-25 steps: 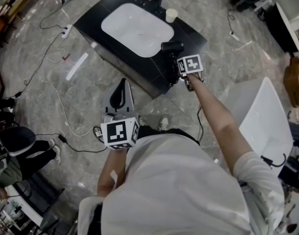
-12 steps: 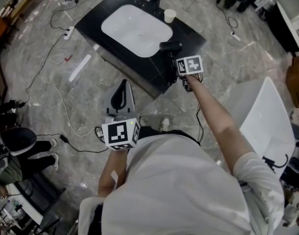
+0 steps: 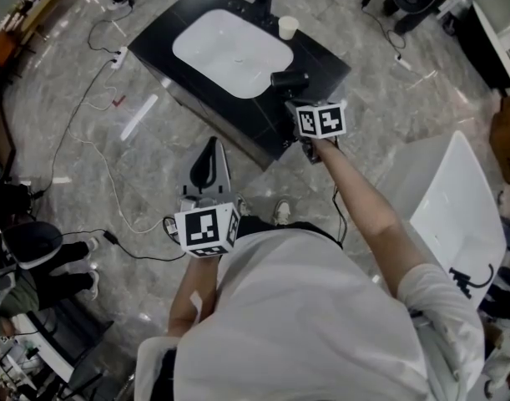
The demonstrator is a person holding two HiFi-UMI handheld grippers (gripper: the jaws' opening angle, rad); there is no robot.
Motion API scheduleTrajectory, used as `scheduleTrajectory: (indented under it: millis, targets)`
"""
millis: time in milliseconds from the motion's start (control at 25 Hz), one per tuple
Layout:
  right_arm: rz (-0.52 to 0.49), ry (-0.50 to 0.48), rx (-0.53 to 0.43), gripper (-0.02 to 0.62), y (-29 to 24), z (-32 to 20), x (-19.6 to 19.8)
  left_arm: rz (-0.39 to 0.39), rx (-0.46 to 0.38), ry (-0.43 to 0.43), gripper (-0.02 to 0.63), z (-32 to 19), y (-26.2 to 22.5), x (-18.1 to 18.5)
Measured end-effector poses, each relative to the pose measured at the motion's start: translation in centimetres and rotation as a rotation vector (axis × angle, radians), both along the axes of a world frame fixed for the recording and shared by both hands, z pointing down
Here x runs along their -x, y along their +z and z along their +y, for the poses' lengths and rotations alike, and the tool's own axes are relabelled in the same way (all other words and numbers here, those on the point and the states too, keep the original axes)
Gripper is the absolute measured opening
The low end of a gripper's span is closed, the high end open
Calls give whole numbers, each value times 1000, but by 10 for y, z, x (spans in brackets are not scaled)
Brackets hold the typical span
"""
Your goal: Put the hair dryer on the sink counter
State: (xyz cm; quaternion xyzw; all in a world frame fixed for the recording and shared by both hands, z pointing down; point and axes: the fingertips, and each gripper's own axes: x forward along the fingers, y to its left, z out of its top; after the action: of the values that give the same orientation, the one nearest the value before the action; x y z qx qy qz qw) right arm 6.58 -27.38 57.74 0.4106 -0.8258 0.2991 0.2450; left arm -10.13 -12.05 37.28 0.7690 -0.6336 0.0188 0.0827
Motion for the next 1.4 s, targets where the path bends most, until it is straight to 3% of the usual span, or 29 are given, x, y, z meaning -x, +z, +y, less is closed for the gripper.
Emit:
scheduleTrajectory:
  millis: [120, 280, 600, 840, 1160, 1400]
  targets:
    - [-90, -9, -55, 41, -16, 6, 8, -1, 6, 4, 2, 0, 1, -2]
    - [-113, -29, -72, 41, -20, 14, 9, -8, 13, 10, 2, -1, 3, -6]
    - [-31, -21, -204, 41, -36, 21, -5, -12, 13, 2, 2, -2, 2, -5]
    - [-49, -15, -296, 41, -62, 30, -7, -13, 15, -3, 2, -5, 4, -5]
    - [-43, -12, -350, 41, -81, 50, -14, -16, 8, -1, 2, -13, 0, -5]
    - [-63, -10, -481, 41, -135, 66, -21, -14, 11, 4, 2, -15, 2, -6]
